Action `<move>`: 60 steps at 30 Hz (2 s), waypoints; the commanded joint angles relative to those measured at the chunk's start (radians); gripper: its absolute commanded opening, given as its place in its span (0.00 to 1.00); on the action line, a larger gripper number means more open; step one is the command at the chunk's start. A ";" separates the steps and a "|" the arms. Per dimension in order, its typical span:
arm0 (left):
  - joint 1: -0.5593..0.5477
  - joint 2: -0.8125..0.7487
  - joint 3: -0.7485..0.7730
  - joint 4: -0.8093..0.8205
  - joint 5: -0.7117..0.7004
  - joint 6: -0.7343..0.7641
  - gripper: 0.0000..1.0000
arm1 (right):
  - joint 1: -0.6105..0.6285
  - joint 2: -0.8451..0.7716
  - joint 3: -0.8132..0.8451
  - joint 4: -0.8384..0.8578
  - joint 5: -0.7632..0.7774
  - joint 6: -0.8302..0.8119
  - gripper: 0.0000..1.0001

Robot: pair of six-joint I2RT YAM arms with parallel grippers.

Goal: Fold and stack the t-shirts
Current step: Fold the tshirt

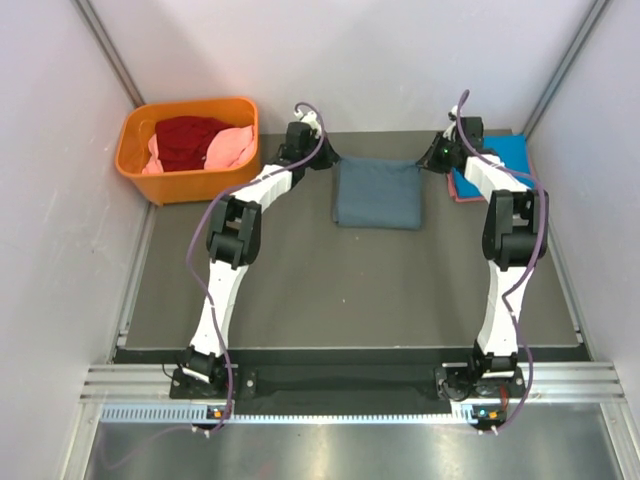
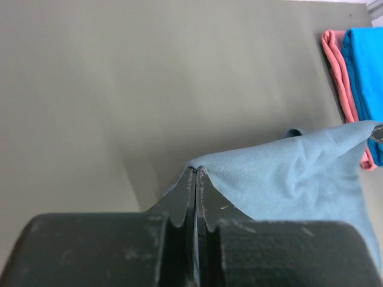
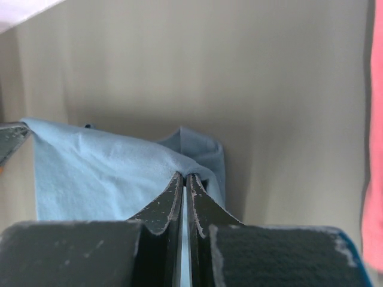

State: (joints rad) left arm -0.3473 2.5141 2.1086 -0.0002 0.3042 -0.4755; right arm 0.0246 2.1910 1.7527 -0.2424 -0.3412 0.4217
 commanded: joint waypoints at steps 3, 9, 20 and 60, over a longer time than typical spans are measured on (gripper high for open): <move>0.014 0.063 0.094 0.183 0.033 0.001 0.07 | -0.017 0.061 0.113 0.083 -0.036 0.015 0.04; 0.031 0.013 0.070 0.094 -0.007 0.061 0.23 | -0.017 0.118 0.228 0.011 -0.074 -0.018 0.33; 0.007 -0.366 -0.283 -0.058 0.222 0.100 0.21 | -0.040 -0.224 -0.175 -0.002 -0.180 -0.011 0.13; -0.150 -0.308 -0.470 -0.218 0.130 0.141 0.15 | 0.140 -0.101 -0.289 0.037 -0.332 -0.029 0.07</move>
State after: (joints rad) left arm -0.4877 2.2295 1.6947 -0.2176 0.4652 -0.3492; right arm 0.1688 2.0266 1.4471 -0.2565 -0.6357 0.3977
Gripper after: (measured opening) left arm 0.157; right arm 0.069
